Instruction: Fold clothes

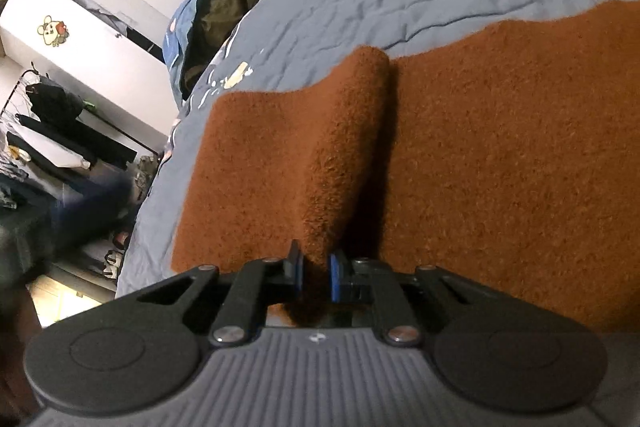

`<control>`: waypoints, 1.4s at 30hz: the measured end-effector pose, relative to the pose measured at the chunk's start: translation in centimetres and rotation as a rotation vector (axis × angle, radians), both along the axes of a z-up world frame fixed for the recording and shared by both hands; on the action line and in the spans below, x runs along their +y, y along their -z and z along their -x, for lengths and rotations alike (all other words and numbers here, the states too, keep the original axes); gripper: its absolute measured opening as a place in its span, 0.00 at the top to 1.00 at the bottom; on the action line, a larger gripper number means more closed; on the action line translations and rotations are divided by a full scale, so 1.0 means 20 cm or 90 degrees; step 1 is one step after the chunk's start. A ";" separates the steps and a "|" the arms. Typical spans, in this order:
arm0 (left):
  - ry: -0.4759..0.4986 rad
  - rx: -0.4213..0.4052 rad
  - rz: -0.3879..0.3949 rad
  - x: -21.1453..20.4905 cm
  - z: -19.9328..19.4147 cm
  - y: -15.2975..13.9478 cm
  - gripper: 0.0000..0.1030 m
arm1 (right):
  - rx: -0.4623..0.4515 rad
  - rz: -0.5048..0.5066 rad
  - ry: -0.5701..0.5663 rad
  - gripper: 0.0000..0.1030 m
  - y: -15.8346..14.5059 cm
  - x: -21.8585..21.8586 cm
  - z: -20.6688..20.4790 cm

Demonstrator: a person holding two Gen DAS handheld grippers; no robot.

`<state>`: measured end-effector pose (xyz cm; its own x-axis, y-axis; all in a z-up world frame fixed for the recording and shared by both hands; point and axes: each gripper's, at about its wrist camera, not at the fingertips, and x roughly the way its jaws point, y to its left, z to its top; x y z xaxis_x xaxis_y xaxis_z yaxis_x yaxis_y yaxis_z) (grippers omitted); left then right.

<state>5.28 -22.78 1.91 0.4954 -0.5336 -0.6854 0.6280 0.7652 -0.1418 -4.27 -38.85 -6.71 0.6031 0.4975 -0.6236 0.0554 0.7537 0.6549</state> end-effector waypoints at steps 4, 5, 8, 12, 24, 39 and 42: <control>-0.007 0.037 -0.091 -0.29 -0.25 0.11 0.40 | -0.003 0.005 -0.002 0.88 0.00 0.00 0.00; -0.009 0.054 -0.105 -0.33 -0.29 0.16 0.40 | -0.004 0.007 -0.003 0.88 0.00 0.00 0.00; -0.032 0.110 -0.157 -0.41 -0.39 0.29 0.50 | -0.006 0.010 -0.007 0.88 0.00 0.00 0.00; -0.032 0.141 -0.208 -0.45 -0.44 0.41 0.63 | -0.013 0.005 -0.008 0.88 -0.01 -0.02 0.00; -0.009 0.117 -0.133 -0.53 -0.42 0.20 0.90 | -0.059 -0.019 0.003 0.90 -0.13 -0.14 0.06; 0.121 0.095 -0.099 -1.38 -0.10 0.18 0.90 | -0.091 0.011 0.152 0.90 -0.28 -0.88 0.49; 0.140 0.098 -0.102 -1.52 -0.05 0.22 0.90 | -0.085 0.015 0.184 0.90 -0.26 -1.01 0.57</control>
